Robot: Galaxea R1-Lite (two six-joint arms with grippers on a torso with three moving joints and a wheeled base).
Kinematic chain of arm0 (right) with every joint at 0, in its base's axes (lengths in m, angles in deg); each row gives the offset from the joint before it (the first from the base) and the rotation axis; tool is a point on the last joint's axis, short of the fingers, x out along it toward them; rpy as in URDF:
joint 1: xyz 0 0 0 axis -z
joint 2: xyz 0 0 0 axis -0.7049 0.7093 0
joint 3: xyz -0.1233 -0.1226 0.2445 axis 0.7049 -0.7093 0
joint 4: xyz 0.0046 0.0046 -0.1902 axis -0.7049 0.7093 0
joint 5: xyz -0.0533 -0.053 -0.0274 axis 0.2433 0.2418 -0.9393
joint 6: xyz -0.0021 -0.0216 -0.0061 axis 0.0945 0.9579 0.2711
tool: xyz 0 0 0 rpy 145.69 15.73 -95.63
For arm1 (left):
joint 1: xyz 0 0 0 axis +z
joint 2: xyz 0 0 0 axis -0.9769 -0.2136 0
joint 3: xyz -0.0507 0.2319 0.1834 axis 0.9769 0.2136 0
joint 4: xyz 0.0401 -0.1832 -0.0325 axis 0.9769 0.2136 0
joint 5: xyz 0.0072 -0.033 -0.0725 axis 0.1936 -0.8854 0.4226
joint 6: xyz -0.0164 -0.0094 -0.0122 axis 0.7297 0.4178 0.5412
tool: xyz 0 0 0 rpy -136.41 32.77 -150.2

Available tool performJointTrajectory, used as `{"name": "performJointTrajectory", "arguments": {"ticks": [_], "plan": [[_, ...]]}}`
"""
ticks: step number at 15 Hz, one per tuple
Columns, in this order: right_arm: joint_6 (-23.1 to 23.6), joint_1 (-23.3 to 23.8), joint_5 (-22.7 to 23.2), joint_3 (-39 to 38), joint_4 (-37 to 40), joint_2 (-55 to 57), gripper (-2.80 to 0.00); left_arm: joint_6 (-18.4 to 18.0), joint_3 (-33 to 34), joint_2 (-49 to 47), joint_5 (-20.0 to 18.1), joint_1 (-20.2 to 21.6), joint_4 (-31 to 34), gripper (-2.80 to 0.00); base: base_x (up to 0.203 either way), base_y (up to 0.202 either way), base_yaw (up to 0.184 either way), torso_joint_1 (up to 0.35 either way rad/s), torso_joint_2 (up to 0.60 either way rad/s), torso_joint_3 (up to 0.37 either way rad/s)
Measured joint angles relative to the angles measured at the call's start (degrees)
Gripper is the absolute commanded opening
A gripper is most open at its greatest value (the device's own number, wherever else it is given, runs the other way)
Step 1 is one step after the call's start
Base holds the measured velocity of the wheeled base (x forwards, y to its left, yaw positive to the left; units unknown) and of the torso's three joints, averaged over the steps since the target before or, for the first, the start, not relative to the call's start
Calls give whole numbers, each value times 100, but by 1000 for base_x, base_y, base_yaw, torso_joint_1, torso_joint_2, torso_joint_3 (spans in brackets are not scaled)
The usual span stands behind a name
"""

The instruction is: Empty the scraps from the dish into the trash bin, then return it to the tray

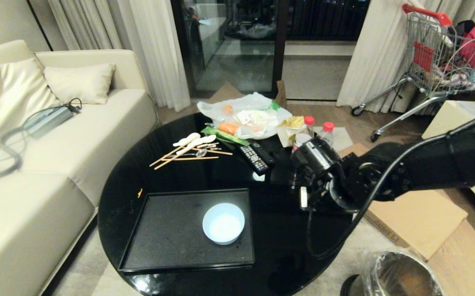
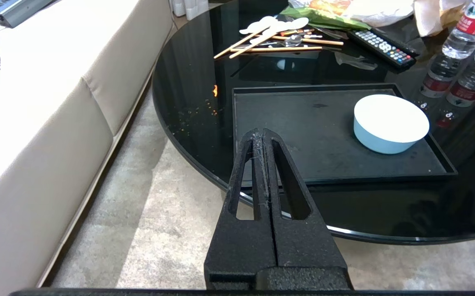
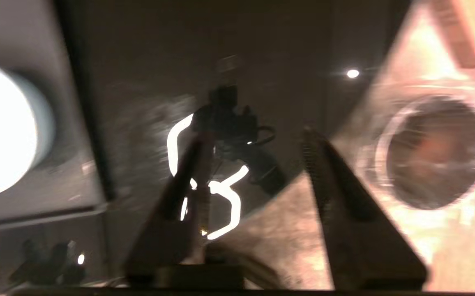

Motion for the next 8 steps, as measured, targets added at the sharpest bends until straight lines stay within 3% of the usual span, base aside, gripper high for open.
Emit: {"name": "performJointTrajectory", "arguments": {"ticks": [4, 8], "plan": [[735, 795, -14, -1221, -890, -703, -280, 2, 0, 0, -1, 0, 0, -280, 0, 0, 0, 0, 0, 0], [2110, 1885, 28, -2635, -2608, -1685, -280, -1, 0, 0, 0, 0, 0, -280, 0, 0, 0, 0, 0, 0]]}}
